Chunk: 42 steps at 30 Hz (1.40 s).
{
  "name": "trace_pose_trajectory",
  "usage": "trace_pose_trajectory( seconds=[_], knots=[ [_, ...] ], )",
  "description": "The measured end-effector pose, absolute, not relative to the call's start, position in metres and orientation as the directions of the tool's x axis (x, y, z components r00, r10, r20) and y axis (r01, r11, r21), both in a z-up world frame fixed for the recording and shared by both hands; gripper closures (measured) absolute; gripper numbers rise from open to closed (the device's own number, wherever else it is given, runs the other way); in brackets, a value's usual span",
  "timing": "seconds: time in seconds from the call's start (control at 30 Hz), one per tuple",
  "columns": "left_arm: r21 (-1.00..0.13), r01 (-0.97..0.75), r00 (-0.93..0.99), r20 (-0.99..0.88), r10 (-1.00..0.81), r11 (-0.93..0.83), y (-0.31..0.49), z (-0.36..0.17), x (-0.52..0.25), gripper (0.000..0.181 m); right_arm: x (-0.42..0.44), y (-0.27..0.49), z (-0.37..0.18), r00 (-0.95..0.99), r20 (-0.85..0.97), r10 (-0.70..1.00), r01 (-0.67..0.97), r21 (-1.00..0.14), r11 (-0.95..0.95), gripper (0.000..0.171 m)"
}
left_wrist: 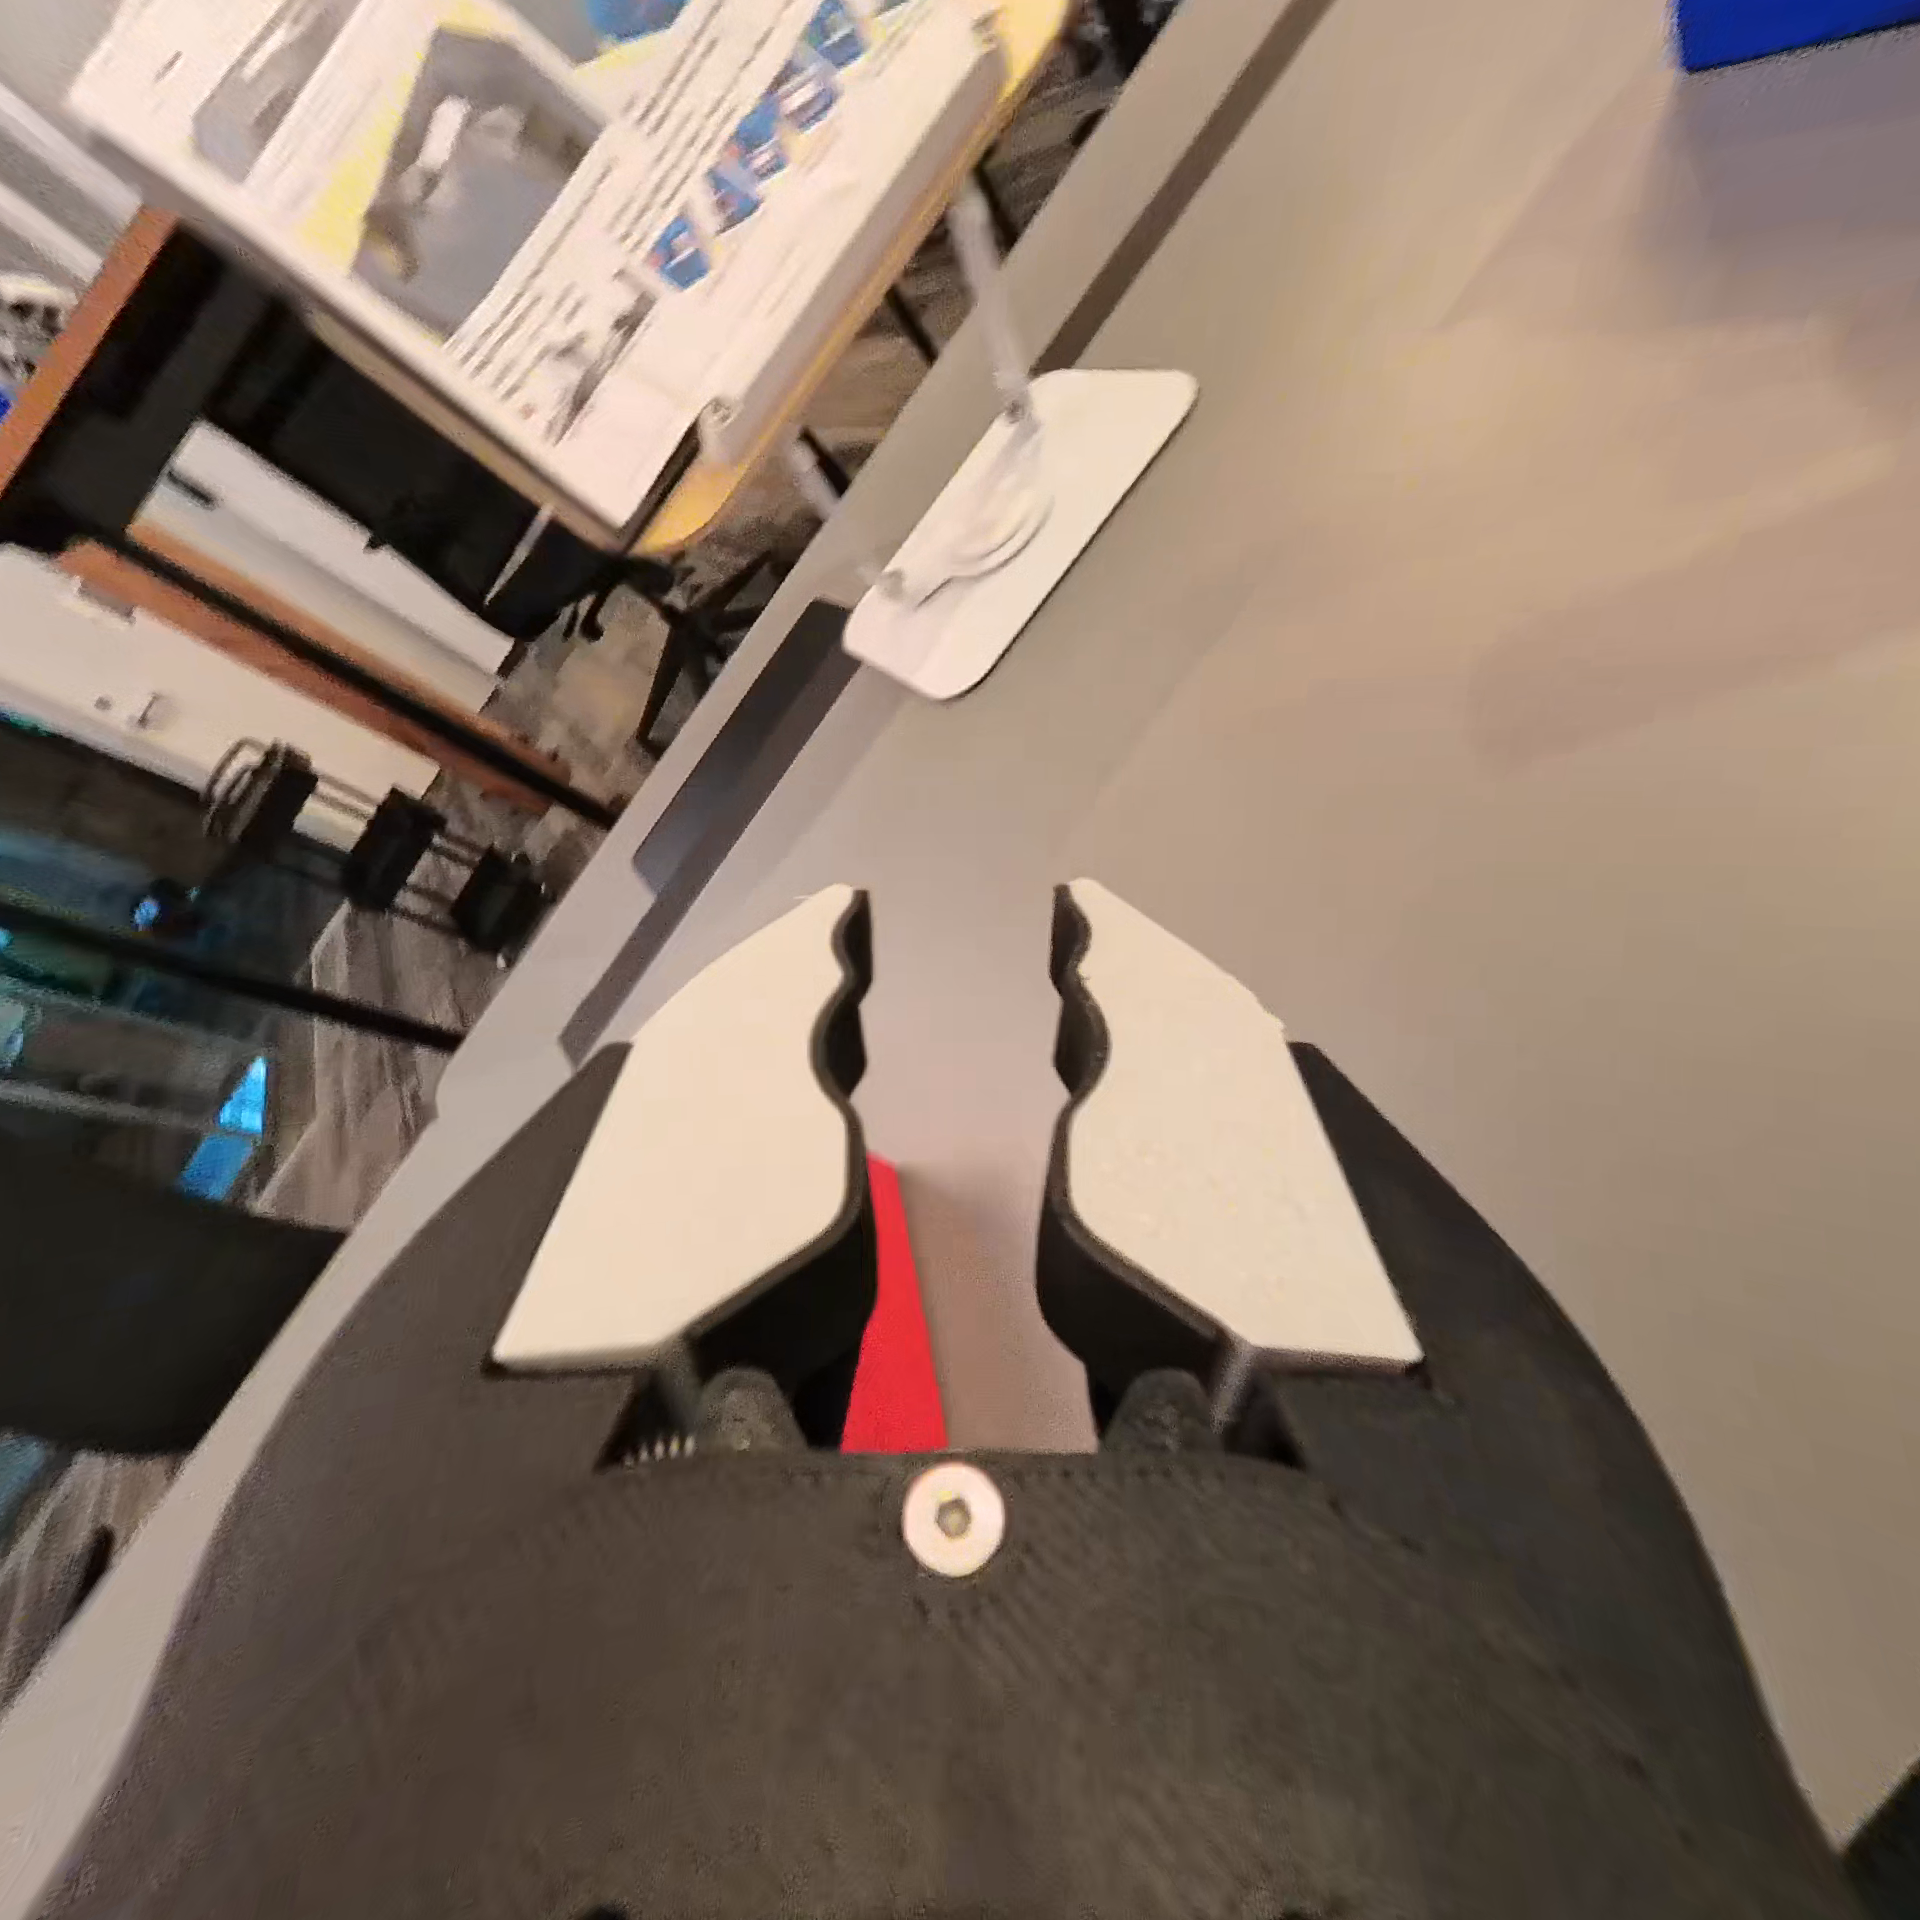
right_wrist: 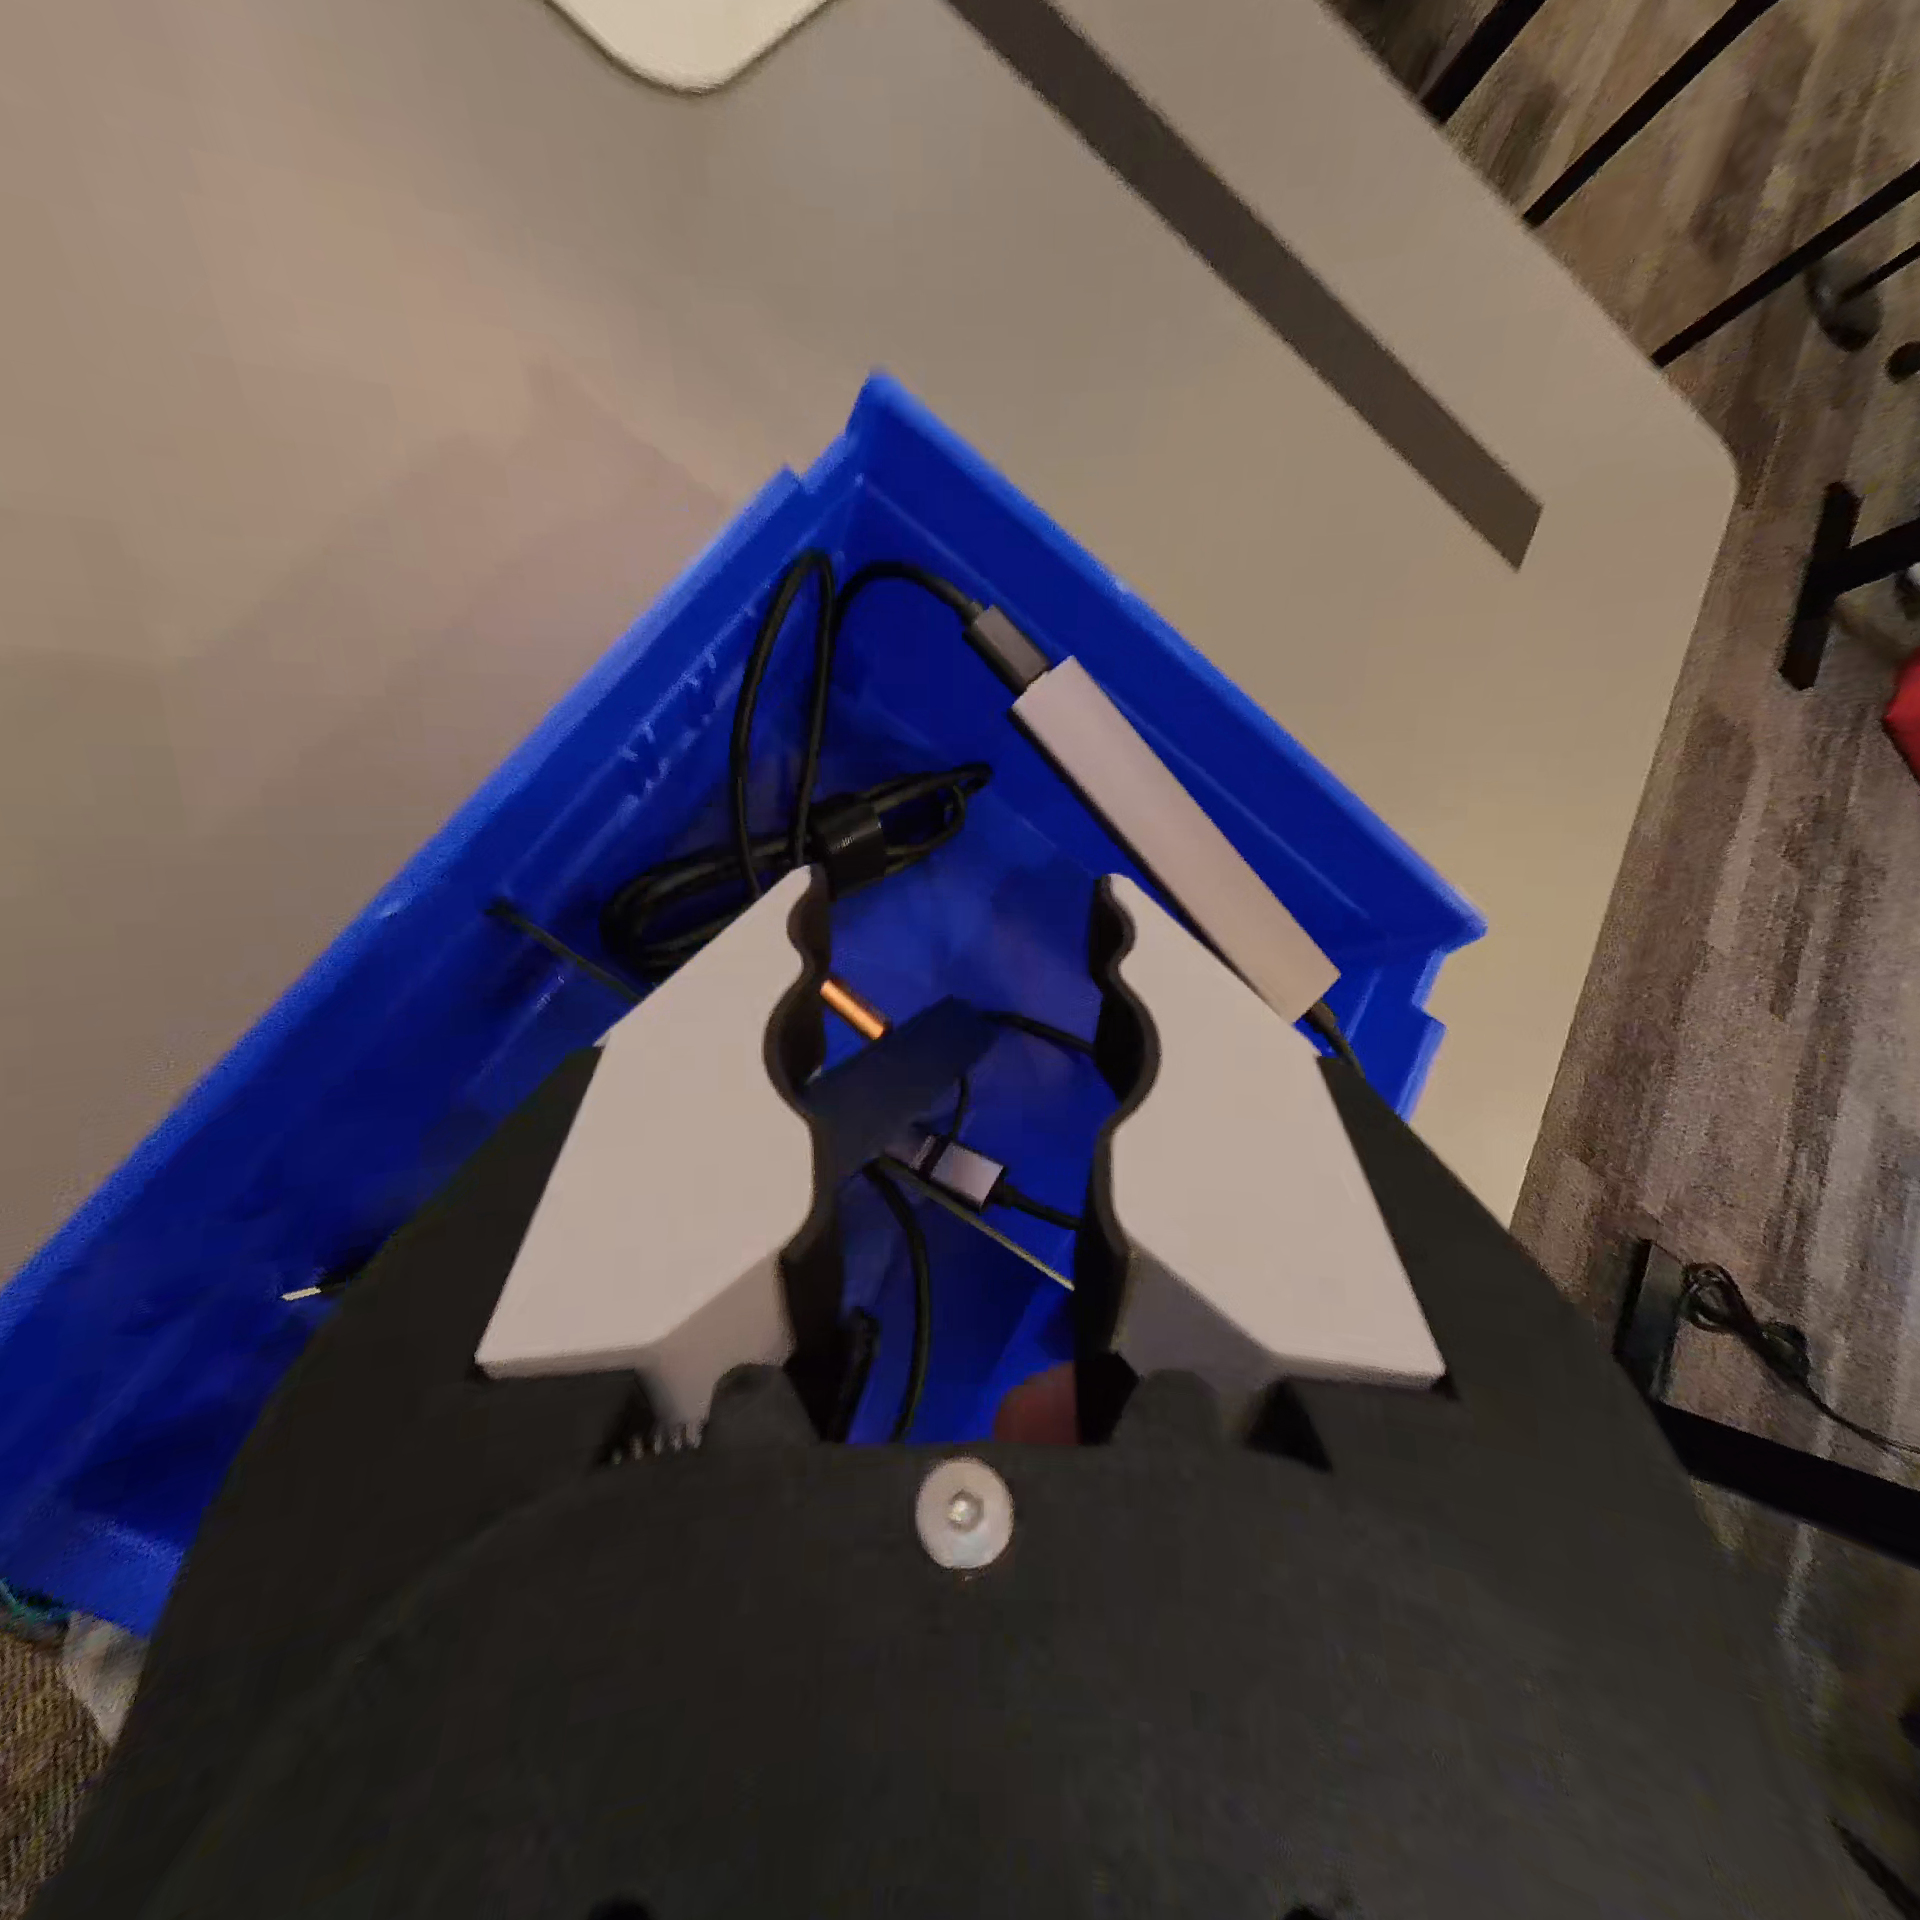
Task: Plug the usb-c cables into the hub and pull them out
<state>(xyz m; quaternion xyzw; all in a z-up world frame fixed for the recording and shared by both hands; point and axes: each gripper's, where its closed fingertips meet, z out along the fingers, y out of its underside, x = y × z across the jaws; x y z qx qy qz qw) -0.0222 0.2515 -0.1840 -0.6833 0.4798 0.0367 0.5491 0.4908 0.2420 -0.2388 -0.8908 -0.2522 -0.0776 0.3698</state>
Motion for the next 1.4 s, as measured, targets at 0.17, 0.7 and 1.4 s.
trace_pose_trajectory(
  seconds=[0.17, 0.7, 1.4],
  knots=[
    [-0.794, -0.600, 0.712, -0.473, -0.519, -0.099, 0.265, -0.164, -0.113, 0.124, 0.487, 0.234, -0.204, 0.885, 0.335, 0.322, 0.462, -0.709, -0.533, 0.100],
    [-0.772, -0.470, 0.881, -0.441, -0.171, -0.429, 0.314, -0.228, -0.366, 0.087, 0.608, 0.187, -0.239, 0.903, 0.427, 0.040, 0.331, -0.636, -0.697, 0.077],
    [-0.531, -0.459, 0.877, -0.142, -0.459, -0.712, 0.312, -0.315, -0.356, 0.155, 0.569, 0.180, -0.328, 0.980, -0.026, 0.197, 0.144, -0.587, -0.797, 0.129]
  ],
)
